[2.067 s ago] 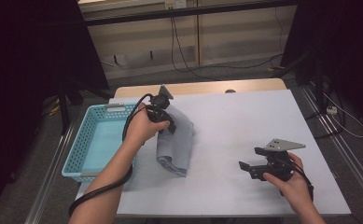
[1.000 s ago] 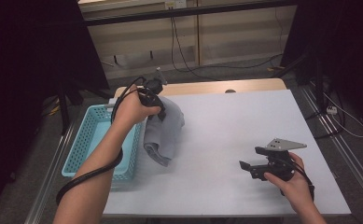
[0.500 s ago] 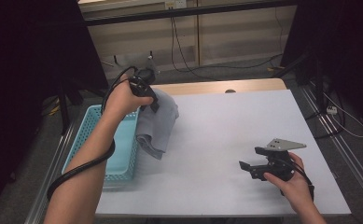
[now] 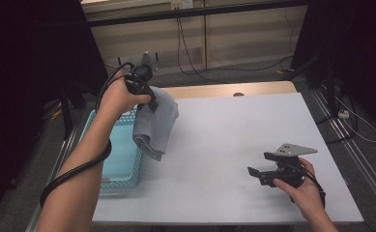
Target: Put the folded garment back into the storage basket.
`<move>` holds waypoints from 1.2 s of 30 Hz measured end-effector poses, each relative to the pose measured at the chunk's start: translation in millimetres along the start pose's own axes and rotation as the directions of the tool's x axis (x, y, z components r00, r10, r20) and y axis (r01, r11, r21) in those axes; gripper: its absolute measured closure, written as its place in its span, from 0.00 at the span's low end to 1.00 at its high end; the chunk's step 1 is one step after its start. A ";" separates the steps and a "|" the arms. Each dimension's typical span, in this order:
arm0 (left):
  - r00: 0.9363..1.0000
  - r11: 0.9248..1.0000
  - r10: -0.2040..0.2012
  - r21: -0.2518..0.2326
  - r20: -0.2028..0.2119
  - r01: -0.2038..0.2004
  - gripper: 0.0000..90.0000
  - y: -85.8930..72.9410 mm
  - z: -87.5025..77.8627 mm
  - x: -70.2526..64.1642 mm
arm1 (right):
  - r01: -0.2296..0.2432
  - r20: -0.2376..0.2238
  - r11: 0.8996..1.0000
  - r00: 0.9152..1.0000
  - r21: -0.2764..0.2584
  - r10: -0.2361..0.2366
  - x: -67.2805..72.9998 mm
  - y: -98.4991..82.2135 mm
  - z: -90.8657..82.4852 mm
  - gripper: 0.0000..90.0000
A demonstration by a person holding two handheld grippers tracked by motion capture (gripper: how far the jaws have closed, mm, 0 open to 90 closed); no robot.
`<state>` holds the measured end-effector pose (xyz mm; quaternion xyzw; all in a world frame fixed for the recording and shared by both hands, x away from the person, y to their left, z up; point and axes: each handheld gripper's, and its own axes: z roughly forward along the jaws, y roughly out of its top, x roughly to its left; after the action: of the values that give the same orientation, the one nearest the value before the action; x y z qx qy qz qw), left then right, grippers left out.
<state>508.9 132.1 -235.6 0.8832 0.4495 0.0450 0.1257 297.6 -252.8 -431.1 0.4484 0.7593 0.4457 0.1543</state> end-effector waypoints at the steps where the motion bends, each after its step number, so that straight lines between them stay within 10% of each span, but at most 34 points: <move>1: 1.000 1.000 -0.001 0.001 -0.003 0.001 0.75 -0.2 -0.7 1.2 | 0.000 0.001 1.000 1.000 0.000 0.000 0.2 0.0 0.0 0.16; 36: 0.997 0.998 -0.061 -0.022 -0.039 0.061 0.75 -10.7 -23.2 40.1 | 0.003 0.006 1.000 1.000 0.000 -0.003 -0.7 -0.3 0.0 0.16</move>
<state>519.8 174.6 -217.4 0.8667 0.4781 0.0632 0.1271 297.8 -253.5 -431.5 0.4486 0.7595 0.4440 0.1572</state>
